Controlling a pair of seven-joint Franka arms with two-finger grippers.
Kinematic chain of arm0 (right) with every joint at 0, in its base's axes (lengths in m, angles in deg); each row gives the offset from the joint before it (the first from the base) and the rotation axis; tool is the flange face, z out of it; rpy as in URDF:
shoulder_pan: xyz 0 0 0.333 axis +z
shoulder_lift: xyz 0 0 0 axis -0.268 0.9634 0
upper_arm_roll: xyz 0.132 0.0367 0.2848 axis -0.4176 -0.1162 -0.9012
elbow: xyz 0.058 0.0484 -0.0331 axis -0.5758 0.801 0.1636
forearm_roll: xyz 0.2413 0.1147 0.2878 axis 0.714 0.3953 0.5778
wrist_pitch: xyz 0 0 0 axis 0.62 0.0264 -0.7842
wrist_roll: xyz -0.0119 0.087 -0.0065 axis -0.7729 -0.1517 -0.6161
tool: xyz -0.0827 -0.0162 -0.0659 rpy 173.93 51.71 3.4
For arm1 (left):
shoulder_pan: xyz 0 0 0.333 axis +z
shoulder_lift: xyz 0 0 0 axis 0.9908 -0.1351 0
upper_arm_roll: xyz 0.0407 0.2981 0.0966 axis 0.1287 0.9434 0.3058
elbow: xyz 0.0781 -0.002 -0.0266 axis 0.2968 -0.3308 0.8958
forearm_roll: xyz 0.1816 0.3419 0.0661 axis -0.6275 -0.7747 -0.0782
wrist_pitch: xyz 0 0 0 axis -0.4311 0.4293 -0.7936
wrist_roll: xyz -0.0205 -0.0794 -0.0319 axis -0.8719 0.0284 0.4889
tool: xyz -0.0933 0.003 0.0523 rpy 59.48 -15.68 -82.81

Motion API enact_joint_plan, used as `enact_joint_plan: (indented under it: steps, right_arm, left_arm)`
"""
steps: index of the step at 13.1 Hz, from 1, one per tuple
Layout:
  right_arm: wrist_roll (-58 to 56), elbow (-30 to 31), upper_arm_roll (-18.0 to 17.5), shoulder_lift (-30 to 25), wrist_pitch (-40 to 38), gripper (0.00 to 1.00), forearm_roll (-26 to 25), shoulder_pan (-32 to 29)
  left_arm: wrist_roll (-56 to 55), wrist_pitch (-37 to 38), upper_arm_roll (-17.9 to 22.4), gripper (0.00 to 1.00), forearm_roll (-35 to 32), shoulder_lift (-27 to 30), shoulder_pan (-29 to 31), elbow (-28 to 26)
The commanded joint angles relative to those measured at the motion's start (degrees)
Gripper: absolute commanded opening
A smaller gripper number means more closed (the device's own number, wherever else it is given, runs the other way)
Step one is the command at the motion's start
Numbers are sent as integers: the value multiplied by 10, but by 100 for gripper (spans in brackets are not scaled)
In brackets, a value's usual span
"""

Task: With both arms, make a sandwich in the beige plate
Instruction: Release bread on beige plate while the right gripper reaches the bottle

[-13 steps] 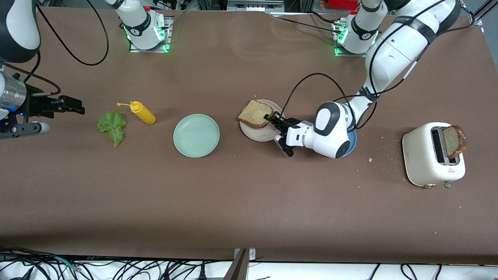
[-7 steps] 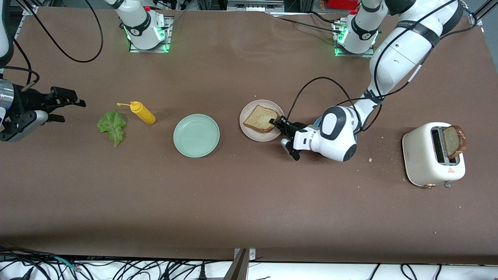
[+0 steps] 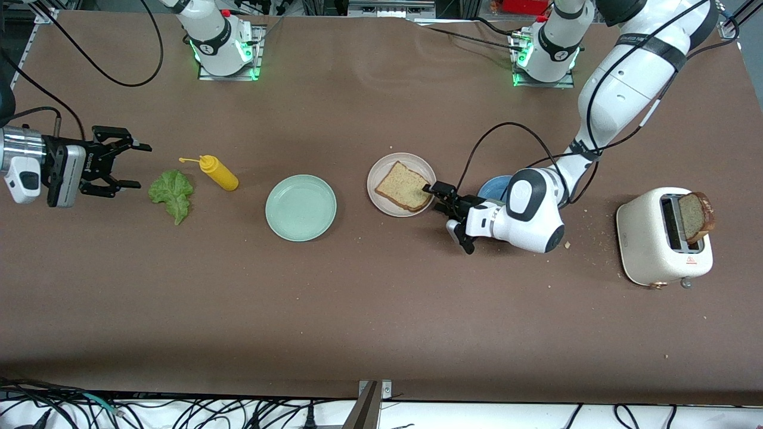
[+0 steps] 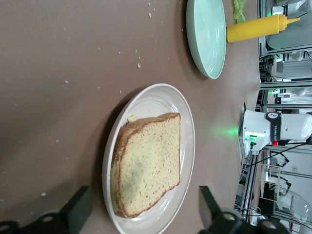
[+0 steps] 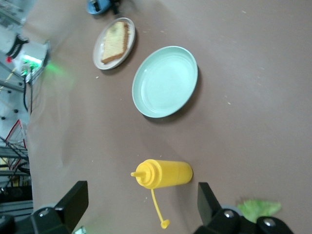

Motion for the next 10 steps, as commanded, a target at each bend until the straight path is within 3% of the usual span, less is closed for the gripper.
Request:
enact_joint_plan:
  steps: [1,5,8,10]
  right_arm:
    - [-148,66,23,0,23,99,57,-2]
    - [-307,116,40,50,22,99,110,-29]
    - [-425,152,41,87,18,99,154,-47]
    - [-466,168,40,109,12,99,178,-52]
  left_arm:
    - [2,-1,9,100,-46,44,-2,-6]
    - [-21,1,41,100,-136,96,-2,-2]
    - [-149,9,43,100,-285,151,3,4]
    - [-213,45,44,100,-339,194,14,9]
